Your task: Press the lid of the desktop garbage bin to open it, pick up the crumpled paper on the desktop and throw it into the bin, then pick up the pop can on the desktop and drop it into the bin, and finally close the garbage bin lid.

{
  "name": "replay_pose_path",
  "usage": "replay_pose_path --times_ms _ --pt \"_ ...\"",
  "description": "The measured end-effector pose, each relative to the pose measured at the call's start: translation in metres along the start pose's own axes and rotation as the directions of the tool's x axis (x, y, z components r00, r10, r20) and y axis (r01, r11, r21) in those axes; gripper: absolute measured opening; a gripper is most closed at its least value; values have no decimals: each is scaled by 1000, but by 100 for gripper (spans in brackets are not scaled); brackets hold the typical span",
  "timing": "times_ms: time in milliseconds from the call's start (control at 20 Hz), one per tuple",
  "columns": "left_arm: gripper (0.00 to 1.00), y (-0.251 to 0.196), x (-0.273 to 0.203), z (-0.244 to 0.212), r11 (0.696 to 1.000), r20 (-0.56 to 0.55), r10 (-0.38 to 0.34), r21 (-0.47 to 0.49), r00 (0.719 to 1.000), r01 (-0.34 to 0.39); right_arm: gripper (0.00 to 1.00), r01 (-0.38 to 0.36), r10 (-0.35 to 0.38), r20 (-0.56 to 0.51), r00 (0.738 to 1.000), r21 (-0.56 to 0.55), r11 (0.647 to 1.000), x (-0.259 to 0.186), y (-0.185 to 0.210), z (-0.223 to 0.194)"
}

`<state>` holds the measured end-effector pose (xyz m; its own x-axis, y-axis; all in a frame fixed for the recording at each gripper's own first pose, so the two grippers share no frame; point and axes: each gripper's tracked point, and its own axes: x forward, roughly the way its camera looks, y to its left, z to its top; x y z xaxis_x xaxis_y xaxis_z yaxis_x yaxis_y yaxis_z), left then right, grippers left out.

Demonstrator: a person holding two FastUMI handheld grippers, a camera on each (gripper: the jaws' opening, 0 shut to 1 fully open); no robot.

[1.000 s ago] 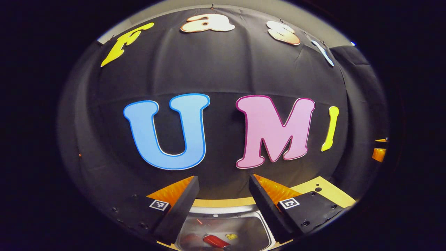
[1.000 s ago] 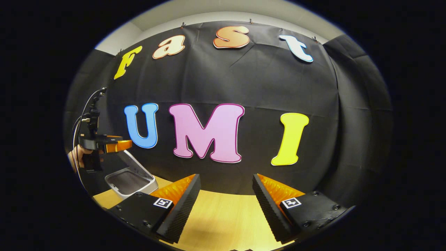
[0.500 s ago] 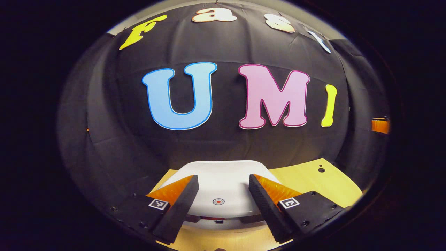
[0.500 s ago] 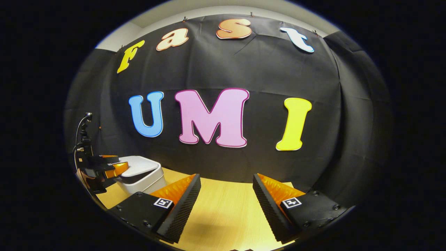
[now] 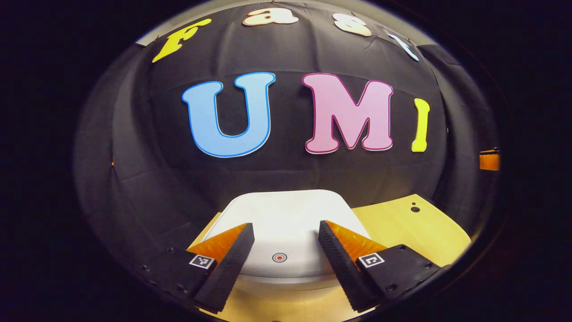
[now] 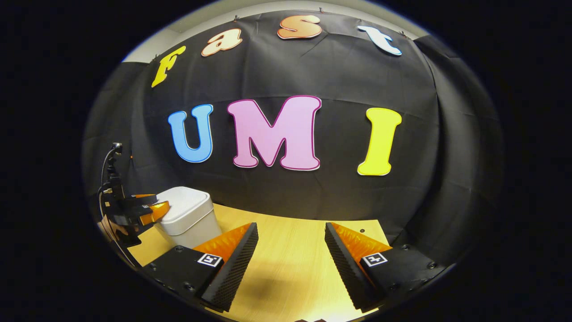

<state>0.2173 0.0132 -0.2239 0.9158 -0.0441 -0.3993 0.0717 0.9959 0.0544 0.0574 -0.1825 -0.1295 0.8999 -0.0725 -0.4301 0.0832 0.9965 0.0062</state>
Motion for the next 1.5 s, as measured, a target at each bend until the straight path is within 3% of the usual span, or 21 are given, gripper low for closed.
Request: replay_pose_path --times_ms 250,450,600,950,1200,1500 --pt "100 -2 3 -1 1000 62 -3 -7 998 4 97 -4 3 25 1000 27 1000 -6 6 0" --pt "99 -3 -10 15 999 101 51 -17 994 -50 97 4 -5 42 999 30 1000 -17 18 0" --pt "95 -20 -48 52 999 211 49 -26 976 -45 97 28 -30 98 995 21 999 -41 27 12" --pt "95 -48 -165 106 995 335 57 -101 940 -24 97 67 -65 232 971 -1 998 -114 64 39" --pt "95 -64 -241 89 997 355 46 -78 934 -19 97 87 -79 282 956 -17 996 -160 88 40" --pt "95 -58 -290 54 998 356 31 -63 934 -9 96 87 -71 314 947 -37 996 -204 111 21"
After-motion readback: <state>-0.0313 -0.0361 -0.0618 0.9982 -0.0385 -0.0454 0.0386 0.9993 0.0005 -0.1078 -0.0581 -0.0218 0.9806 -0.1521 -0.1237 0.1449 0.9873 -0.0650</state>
